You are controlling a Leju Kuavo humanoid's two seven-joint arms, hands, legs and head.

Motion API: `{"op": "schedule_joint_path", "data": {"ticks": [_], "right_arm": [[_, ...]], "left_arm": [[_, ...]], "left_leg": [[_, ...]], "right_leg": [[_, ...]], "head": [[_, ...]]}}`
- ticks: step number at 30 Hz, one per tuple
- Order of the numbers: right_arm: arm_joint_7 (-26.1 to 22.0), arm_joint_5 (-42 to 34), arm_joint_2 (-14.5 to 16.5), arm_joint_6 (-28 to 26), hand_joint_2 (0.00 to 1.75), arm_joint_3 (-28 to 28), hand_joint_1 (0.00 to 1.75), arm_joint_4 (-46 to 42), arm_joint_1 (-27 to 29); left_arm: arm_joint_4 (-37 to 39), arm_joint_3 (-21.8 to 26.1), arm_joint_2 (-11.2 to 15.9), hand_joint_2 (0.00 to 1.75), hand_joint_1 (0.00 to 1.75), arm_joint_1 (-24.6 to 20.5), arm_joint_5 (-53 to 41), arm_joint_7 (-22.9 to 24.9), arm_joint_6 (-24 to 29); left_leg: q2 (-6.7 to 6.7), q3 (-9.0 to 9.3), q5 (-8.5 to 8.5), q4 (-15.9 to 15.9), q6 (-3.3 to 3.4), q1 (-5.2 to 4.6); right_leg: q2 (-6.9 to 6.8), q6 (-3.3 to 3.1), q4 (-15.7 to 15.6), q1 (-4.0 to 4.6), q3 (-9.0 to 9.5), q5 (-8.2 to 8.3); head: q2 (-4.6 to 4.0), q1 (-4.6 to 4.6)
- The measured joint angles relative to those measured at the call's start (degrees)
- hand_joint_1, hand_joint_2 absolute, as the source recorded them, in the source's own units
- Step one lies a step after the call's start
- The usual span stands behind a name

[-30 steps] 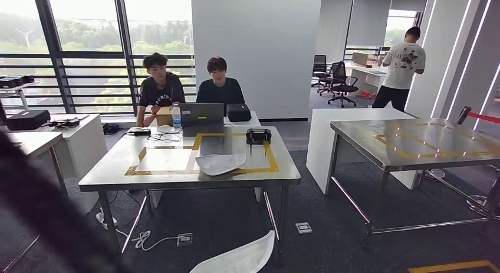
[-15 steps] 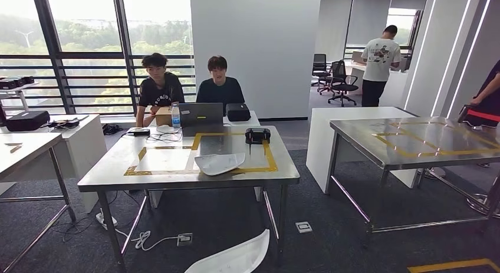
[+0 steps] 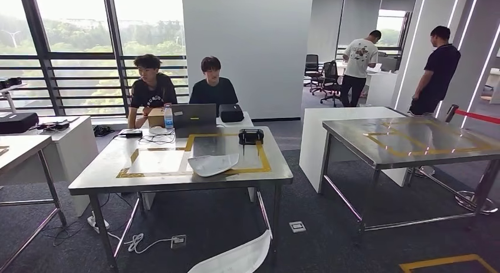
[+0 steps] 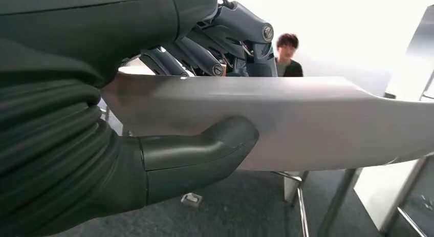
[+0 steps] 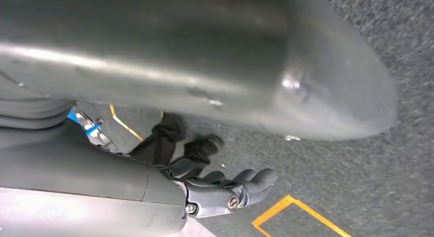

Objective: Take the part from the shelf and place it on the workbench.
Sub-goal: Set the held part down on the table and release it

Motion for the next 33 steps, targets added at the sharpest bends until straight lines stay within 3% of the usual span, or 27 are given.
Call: {"op": "schedule_joint_path", "data": {"ticks": [1, 2, 5, 7, 10, 12, 13, 15, 16, 17, 18, 21, 24, 25, 27, 29, 31, 32, 33], "right_arm": [[0.0, -0.1, 0.0, 0.0, 0.00, 0.0, 0.00, 0.0, 0.1], [0.0, -0.1, -0.1, 0.0, 0.00, -0.1, 0.00, 0.0, 0.1], [0.0, -0.1, -0.2, 0.0, 0.00, -0.1, 0.00, 0.0, 0.0], [0.2, -0.2, -0.2, 0.0, 0.00, -0.2, 0.00, 0.0, -0.2], [0.6, -0.3, -0.3, 0.0, 0.00, -0.5, 0.00, 0.0, 0.0], [0.6, -0.3, -0.3, 0.0, 0.00, -0.8, 0.00, 0.0, 0.0], [0.5, -0.3, -0.3, 0.0, 0.00, -0.8, 0.00, 0.0, -0.1], [0.5, -0.4, -0.3, 0.0, 0.00, -1.0, 0.00, 0.0, -0.1], [0.6, -0.5, -0.3, 0.0, 0.00, -1.1, 0.00, 0.0, -0.1], [0.7, -0.8, -0.3, -0.1, 0.00, -1.2, 0.00, 0.0, 0.0], [0.7, -1.1, -0.3, -0.2, 0.00, -1.4, 0.00, 0.0, 0.0], [0.8, -1.8, -0.1, -0.7, 0.00, -1.8, 0.00, 0.0, 0.1], [0.7, -2.1, 0.0, -1.2, 0.00, -2.4, 0.00, 0.0, 0.4], [0.7, -2.1, 0.0, -1.3, 0.00, -2.6, 0.00, 0.0, 0.6], [0.6, -2.0, 0.0, -1.3, 0.00, -2.8, 0.00, 0.0, 0.7], [0.5, -1.8, 0.1, -1.3, 0.00, -2.8, 0.00, 0.0, 0.4], [0.3, -1.5, 0.1, -1.3, 0.00, -2.8, 0.00, 0.0, 0.2], [0.2, -1.4, 0.1, -1.3, 0.00, -2.9, 0.00, 0.0, 0.2], [0.0, -1.2, 0.1, -1.3, 0.00, -2.9, 0.00, 0.0, 0.2]], "left_arm": [[0.1, -0.1, -0.1, 1.75, 1.75, 0.2, -0.1, 0.0, -0.2], [0.1, -0.2, -0.1, 1.75, 1.75, 0.4, -0.1, 0.0, -0.2], [0.3, -0.4, -0.6, 1.75, 1.75, 0.5, -0.2, 0.0, -0.7], [0.4, -0.7, -0.8, 1.75, 1.75, 0.5, -0.2, -0.3, -1.1], [0.7, -1.2, -1.7, 1.75, 1.75, 0.5, -0.3, -0.8, -1.4], [0.9, -1.5, -2.1, 1.75, 1.75, 0.4, -0.4, -1.0, -1.5], [1.0, -1.6, -2.2, 1.75, 1.75, 0.5, -0.4, -1.0, -1.5], [1.3, -1.7, -2.1, 1.75, 1.75, 0.6, -0.4, -1.1, -1.6], [1.5, -1.7, -2.1, 1.75, 1.75, 0.7, -0.4, -1.2, -1.8], [1.7, -1.8, -2.1, 1.75, 1.75, 0.8, -0.4, -1.4, -1.9], [1.8, -1.9, -2.3, 1.75, 1.75, 0.7, -0.3, -1.6, -2.2], [1.9, -2.4, -3.2, 1.75, 1.75, 0.4, -0.4, -2.0, -2.9], [2.0, -2.9, -4.4, 1.75, 1.75, 0.2, -0.2, -1.9, -3.1], [2.1, -3.0, -4.8, 1.75, 1.75, 0.0, 0.1, -1.7, -3.1], [2.1, -3.0, -5.1, 1.75, 1.75, -0.5, 1.1, -1.2, -2.8], [2.3, -2.9, -4.8, 1.75, 1.75, -1.4, 2.2, -0.4, -2.2], [2.9, -2.4, -4.0, 1.75, 1.75, -2.5, 3.5, 0.7, -1.3], [3.2, -1.9, -3.4, 1.75, 1.75, -3.2, 4.2, 1.2, -0.7], [3.6, -1.3, -2.8, 1.75, 1.75, -4.1, 4.9, 1.7, -0.2]], "left_leg": [[0.60, 0.00, -0.12, 0.1, -0.15, 0.08], [1.19, 0.01, -0.28, 0.2, -0.41, 0.25], [2.82, -0.03, -1.36, 1.5, -1.99, 0.78], [3.63, 0.00, -2.20, 2.0, -3.05, 0.54], [4.47, 0.84, -2.90, 1.9, -3.89, 0.62], [2.39, -0.07, -4.92, 4.6, -4.23, 0.88], [0.81, -1.43, -6.72, 7.6, -4.28, 0.89], [-1.02, -5.08, -10.01, 15.2, -3.99, 0.68], [-1.31, -6.44, -10.48, 17.6, -3.70, 0.54], [-1.46, -6.89, -9.78, 18.0, -3.26, 0.37], [-1.71, -6.30, -8.05, 16.1, -2.67, 0.11], [-3.59, -1.94, -2.57, 5.4, -0.72, -0.70], [-3.73, -0.81, -1.74, 2.5, -0.56, -1.16], [-3.56, -0.62, -1.46, 2.2, -0.49, -1.10], [-3.14, -0.28, -0.80, 1.4, -0.13, -0.76], [-2.48, -0.26, -0.51, 1.2, 0.15, -0.64], [-1.71, -0.41, -0.50, 1.3, 0.19, -0.66], [-1.37, -0.50, -0.49, 1.3, 0.17, -0.65], [-1.10, -0.59, -0.49, 1.5, 0.11, -0.63]], "right_leg": [[-0.14, 0.25, 2.0, -0.21, -1.01, -0.31], [-0.36, 0.53, 1.5, -0.44, -0.81, 0.54], [-3.27, 1.47, -9.0, -1.03, 4.57, 5.34], [-4.44, 0.80, -12.1, -0.97, 6.22, 5.80], [-2.76, -0.94, -11.8, -0.83, 5.99, 5.44], [-1.60, -1.78, -11.9, -0.86, 5.94, 5.62], [-1.01, -2.10, -11.9, -0.82, 5.92, 5.69], [0.44, -2.46, -11.9, -0.53, 5.85, 5.73], [1.26, -2.54, -11.9, -0.32, 5.85, 5.72], [2.08, -2.59, -11.9, -0.10, 5.86, 5.73], [2.88, -2.63, -11.9, 0.11, 5.90, 5.75], [4.59, -2.54, -11.9, 0.44, 5.95, 5.86], [5.40, -1.63, -12.2, 0.21, 5.85, 6.10], [5.15, -1.31, -12.2, 0.13, 5.83, 6.10], [3.16, -0.80, -10.5, 0.27, 5.02, 4.85], [0.68, -0.36, -4.5, 0.34, 2.33, 1.47], [-0.12, 0.06, 1.9, 0.25, -0.56, -1.05], [-0.23, 0.20, 2.6, 0.18, -0.79, -0.88], [-0.35, 0.27, 1.1, 0.10, 0.15, 0.24]], "head": [[0.00, -0.03], [0.00, -0.05], [0.00, -0.14], [-0.01, -0.34], [0.00, -0.57], [0.00, -0.61], [0.00, -0.62], [0.00, -0.65], [0.00, -0.68], [0.00, -0.73], [0.00, -0.77], [0.00, -0.88], [0.00, -1.29], [0.00, -1.39], [0.00, -1.50], [0.00, -1.59], [0.00, -1.65], [0.00, -1.61], [0.00, -1.55]]}}
